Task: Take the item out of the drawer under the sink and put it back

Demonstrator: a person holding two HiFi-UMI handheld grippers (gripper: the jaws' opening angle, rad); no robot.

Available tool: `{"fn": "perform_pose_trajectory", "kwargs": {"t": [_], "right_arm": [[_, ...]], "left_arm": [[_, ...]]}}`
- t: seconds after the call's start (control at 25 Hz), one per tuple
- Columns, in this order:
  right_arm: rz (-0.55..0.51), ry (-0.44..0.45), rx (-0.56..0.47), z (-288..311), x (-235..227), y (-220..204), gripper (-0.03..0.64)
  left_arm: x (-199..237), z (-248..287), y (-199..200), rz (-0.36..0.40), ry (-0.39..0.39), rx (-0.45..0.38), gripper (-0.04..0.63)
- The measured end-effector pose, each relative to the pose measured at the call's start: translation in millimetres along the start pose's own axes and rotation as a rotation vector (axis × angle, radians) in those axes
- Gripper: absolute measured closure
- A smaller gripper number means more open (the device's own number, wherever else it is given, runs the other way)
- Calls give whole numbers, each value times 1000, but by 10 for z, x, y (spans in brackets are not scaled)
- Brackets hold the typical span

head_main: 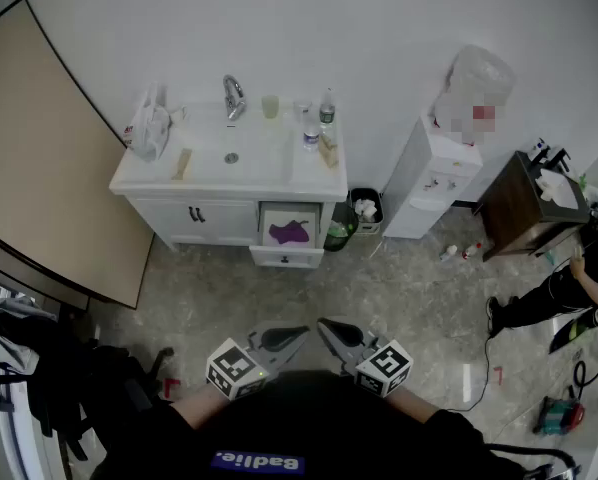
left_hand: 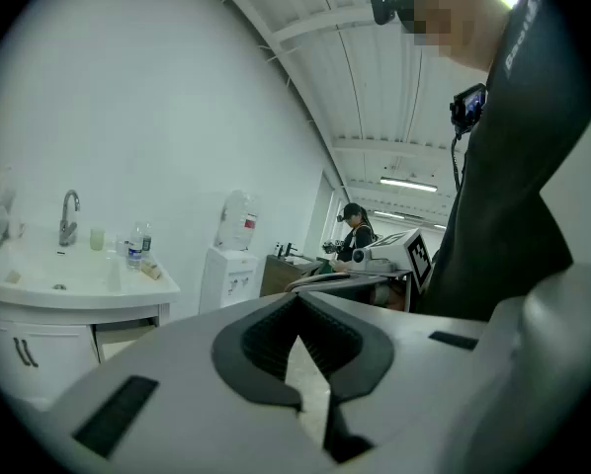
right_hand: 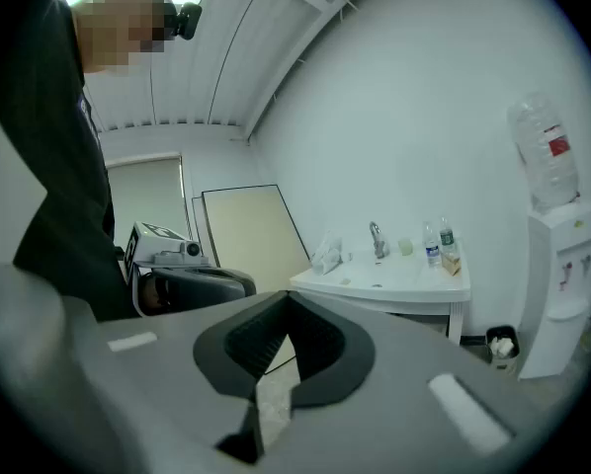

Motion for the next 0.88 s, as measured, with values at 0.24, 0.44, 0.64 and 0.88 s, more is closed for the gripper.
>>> {"fn": "perform_pose_trajectory", "kwargs": {"t": [0.24,0.44,0.64,0.88], "right_arm": [[6,16,7,12,15,-2,615],[-3,21,9,-12,-13,-7,615],[17,24,-2,-36,-57,5,615],[26,55,-12,-131,-133,24,615]], "left_arm": [[4,10,-70,-12,-12,-4,589],[-12,34,-37,-10,-4,-1,589],[-29,62,-44,-11,2,-2,589],[-83,125,3,0,49,-5,589]]}}
Point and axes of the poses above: the fingertips, and each gripper's own axes: z forward along the fingers, x to its left, y out of its top, the point moved 8 cm from there along -z, backward along the fingers, and after that the axes turned 3 degrees about x, right-handed, at the moved point
